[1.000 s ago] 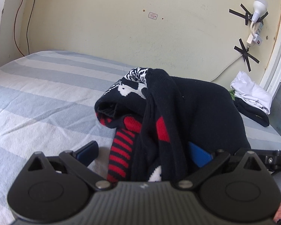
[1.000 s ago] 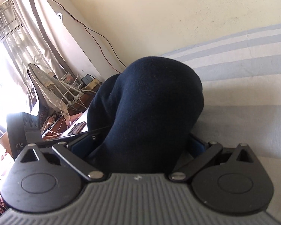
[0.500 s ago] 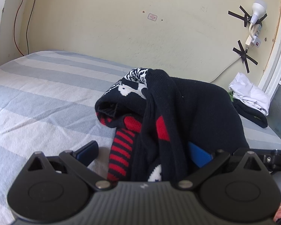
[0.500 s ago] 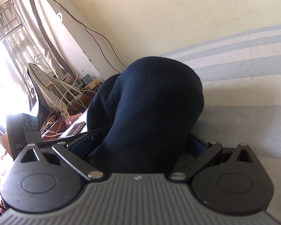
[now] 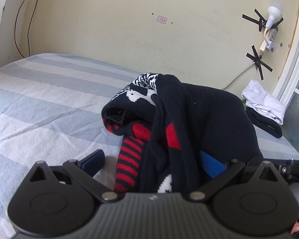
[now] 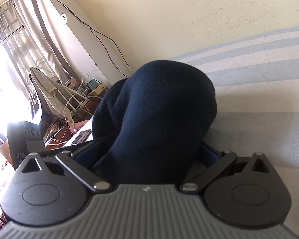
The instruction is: Fold small clothes
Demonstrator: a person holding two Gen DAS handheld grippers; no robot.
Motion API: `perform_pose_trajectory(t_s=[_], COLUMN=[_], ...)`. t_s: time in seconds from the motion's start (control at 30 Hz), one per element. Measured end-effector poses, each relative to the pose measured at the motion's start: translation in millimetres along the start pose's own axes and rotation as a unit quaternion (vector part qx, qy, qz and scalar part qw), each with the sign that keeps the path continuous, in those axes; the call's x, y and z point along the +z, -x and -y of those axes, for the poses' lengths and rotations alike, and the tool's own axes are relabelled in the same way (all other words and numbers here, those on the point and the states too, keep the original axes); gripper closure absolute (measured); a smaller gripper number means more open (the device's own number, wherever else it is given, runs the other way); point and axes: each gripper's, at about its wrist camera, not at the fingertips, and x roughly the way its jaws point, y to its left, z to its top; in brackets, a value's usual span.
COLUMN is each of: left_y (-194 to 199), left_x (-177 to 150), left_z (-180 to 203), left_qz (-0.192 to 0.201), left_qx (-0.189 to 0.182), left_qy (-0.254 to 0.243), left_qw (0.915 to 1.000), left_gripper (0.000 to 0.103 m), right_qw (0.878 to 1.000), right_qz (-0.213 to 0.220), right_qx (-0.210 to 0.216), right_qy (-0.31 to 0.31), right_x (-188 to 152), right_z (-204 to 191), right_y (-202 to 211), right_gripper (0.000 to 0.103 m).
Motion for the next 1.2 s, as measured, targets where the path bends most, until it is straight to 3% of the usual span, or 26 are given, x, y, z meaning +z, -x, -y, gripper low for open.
perform_pose_trajectory(t_s=[0.57,0.83,1.03,1.2], left_y=[1,2,8,10], left_x=[-1,-2,-10,-9], left_z=[0,1,9,18], left_qz=[0.001,0.004,0.011,-0.006], left_qx=[-0.002,-0.001,0.02,0.051], left_qy=[0.002,0.005,0.008,0.015], left_qw=[1.0,1.0,0.9997,0.9986], left_gripper=[0.0,0.0,0.0,0.0], right_qw=[1.0,1.0,0.998,0.998], right_qz=[-0.004,0.011,0.037,0.045], right_qx=[-0.003,-0.025,-0.041,-0.039], right_qy=[-0.006,-0.014,0.007,0.008], right_x=[2,-11,-28,-28], right_z=[0,1,-2,0], right_y=[5,27,41,38], right_gripper=[0.0,0.0,0.0,0.0])
